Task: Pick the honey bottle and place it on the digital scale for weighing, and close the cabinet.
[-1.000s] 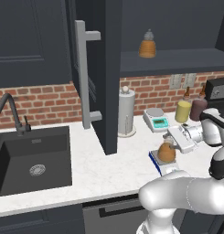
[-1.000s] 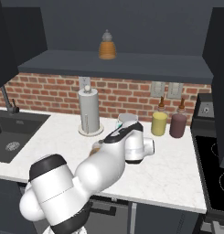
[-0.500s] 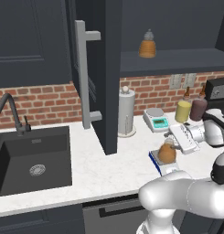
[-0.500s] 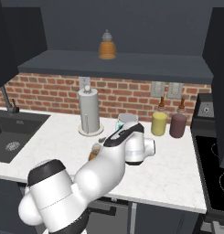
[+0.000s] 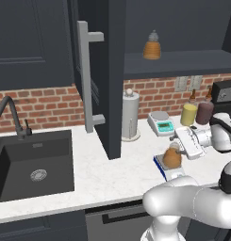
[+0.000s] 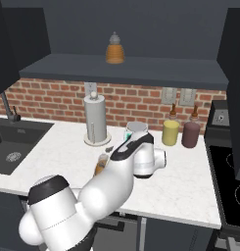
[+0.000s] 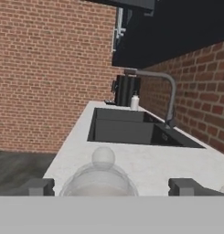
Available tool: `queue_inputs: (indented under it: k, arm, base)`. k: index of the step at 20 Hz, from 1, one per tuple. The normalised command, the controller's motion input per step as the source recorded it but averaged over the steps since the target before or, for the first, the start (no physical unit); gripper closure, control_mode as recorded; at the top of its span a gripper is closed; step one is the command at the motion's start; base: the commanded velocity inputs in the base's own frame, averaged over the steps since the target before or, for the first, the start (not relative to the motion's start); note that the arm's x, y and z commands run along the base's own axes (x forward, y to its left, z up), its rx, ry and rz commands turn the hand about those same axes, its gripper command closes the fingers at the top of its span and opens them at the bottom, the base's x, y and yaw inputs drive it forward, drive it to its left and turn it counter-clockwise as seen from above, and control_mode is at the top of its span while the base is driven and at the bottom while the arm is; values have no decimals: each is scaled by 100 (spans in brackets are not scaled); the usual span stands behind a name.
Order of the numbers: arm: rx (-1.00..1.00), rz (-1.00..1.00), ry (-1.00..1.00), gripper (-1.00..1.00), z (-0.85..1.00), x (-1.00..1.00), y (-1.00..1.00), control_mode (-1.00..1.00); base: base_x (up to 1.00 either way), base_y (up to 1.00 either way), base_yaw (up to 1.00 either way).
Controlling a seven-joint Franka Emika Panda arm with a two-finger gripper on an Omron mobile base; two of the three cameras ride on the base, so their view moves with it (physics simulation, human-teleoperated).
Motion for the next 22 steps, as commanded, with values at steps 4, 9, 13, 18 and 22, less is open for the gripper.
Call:
queue_inputs:
  k: [4, 9, 13, 18, 22]
  arm:
    - [0, 0, -2, -100, 6, -4, -3, -100]
    - [0, 0, -6, -100, 20, -14, -5, -100]
    - [0, 0, -13, -100, 32, -21, -10, -100]
    - [2, 0, -18, -100, 28, -29, -19, -100]
    - [17, 0, -23, -100, 17, -42, -23, -100]
  base:
    - [0, 0, 0]
    - [0, 0, 0]
    - [0, 0, 0]
    - [0, 0, 0]
    - [0, 0, 0]
